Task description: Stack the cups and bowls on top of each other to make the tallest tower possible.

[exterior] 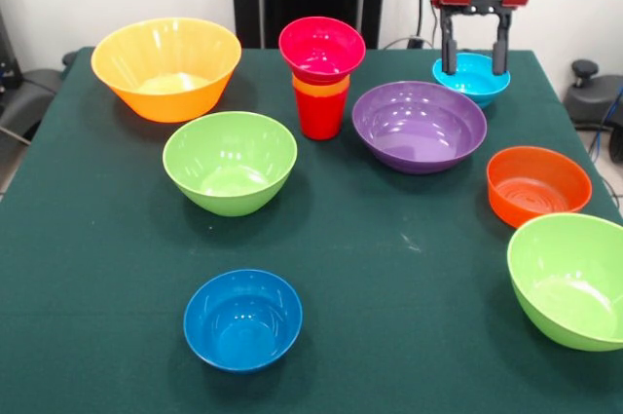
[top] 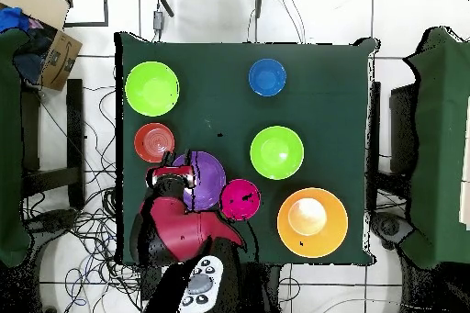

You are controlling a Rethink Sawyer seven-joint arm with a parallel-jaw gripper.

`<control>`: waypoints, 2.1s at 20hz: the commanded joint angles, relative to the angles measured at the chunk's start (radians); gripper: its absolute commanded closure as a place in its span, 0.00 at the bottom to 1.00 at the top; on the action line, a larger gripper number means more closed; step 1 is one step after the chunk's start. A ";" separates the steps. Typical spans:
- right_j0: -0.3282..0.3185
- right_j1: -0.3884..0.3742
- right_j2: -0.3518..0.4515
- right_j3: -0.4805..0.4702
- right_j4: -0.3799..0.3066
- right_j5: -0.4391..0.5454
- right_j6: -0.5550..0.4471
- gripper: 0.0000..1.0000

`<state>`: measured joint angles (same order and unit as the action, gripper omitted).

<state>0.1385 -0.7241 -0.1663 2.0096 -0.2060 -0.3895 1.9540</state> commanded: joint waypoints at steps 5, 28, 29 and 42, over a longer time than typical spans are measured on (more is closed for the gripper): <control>0.032 0.118 0.048 -0.002 0.071 -0.134 0.192 0.00; 0.088 0.179 0.071 -0.008 0.205 -0.236 0.220 0.00; 0.099 0.178 0.066 -0.010 0.222 -0.229 0.218 0.00; 0.153 0.181 0.061 -0.017 0.347 -0.177 0.213 0.00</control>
<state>0.2777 -0.5544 -0.1773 2.0092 0.0737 -0.6845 2.0015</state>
